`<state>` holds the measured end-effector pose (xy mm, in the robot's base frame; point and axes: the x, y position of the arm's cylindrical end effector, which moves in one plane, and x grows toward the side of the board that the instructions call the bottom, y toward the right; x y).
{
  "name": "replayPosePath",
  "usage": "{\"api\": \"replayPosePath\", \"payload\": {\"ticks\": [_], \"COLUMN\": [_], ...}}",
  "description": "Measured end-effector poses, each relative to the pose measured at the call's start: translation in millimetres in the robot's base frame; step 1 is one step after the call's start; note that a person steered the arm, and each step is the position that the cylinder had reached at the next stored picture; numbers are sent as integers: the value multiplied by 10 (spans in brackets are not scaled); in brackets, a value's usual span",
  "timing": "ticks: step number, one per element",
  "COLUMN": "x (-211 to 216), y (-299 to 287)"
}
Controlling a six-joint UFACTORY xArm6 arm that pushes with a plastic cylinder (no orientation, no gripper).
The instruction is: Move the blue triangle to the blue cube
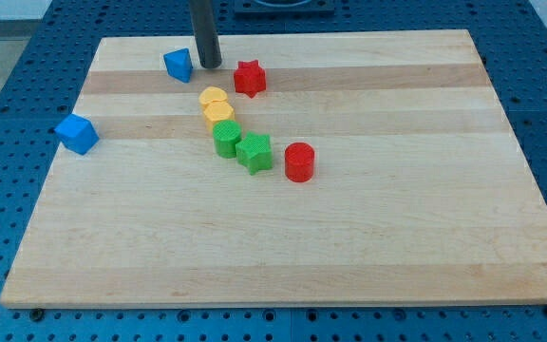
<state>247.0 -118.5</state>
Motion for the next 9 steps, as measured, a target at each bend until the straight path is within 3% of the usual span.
{"api": "replayPosePath", "payload": {"ticks": [1, 2, 5, 6, 7, 9], "x": [122, 665, 620, 652, 979, 1043], "y": [-607, -1125, -1170, -1432, -1518, -1517]}}
